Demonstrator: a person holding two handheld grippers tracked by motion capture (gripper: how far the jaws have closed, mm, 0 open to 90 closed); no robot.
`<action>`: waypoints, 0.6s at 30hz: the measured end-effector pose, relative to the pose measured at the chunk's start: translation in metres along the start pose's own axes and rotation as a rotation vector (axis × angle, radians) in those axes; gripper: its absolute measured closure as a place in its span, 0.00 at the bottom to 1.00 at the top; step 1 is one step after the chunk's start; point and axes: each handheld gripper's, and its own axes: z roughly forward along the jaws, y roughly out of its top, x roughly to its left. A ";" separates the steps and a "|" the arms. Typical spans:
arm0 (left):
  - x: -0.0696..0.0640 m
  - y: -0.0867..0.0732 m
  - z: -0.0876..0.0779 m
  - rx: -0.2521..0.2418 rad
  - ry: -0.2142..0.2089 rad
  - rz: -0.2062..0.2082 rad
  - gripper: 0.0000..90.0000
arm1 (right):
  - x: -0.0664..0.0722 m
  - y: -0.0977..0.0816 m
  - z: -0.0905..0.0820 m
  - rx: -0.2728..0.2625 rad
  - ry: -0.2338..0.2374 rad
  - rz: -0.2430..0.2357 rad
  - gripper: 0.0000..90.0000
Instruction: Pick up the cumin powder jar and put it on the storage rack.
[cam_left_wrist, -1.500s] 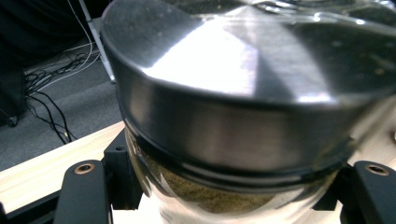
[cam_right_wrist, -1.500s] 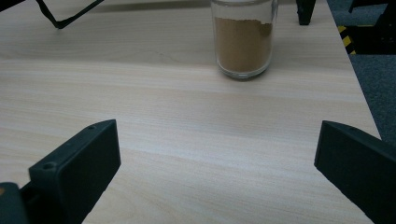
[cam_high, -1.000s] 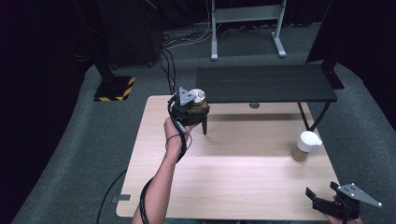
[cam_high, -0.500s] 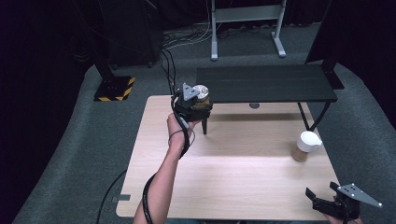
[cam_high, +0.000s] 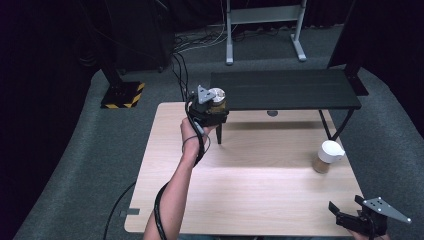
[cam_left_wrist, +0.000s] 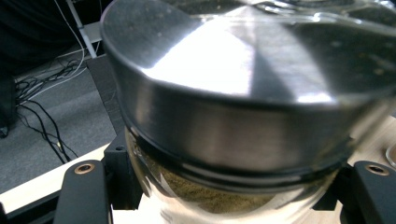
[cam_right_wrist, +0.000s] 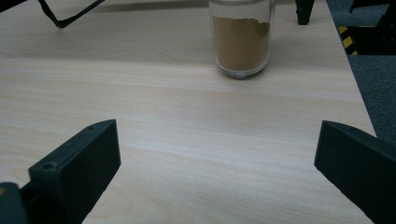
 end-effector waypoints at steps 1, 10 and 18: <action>0.000 0.001 0.000 -0.002 0.001 0.002 0.34 | 0.000 0.000 0.000 0.002 0.001 0.001 0.00; 0.002 0.008 0.002 -0.005 -0.003 0.008 0.34 | -0.001 0.000 0.000 0.002 0.000 0.003 0.00; 0.003 0.011 0.004 -0.009 -0.007 0.005 0.34 | -0.002 0.000 -0.001 0.001 -0.001 0.005 0.00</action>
